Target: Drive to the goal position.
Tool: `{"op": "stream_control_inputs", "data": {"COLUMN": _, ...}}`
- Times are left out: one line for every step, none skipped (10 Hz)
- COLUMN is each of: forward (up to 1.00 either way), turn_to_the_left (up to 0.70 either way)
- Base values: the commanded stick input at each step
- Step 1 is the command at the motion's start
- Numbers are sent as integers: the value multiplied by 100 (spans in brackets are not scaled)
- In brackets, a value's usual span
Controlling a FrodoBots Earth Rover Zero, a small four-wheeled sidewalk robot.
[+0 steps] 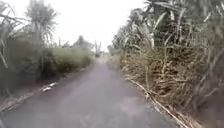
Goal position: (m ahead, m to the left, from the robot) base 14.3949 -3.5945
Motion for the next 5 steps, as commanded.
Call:
{"op": "stream_control_inputs", "data": {"forward": 100, "turn_to_the_left": 0}}
{"op": "stream_control_inputs", "data": {"forward": 100, "turn_to_the_left": 0}}
{"op": "stream_control_inputs", "data": {"forward": 100, "turn_to_the_left": 0}}
{"op": "stream_control_inputs", "data": {"forward": 100, "turn_to_the_left": 0}}
{"op": "stream_control_inputs", "data": {"forward": 100, "turn_to_the_left": 0}}
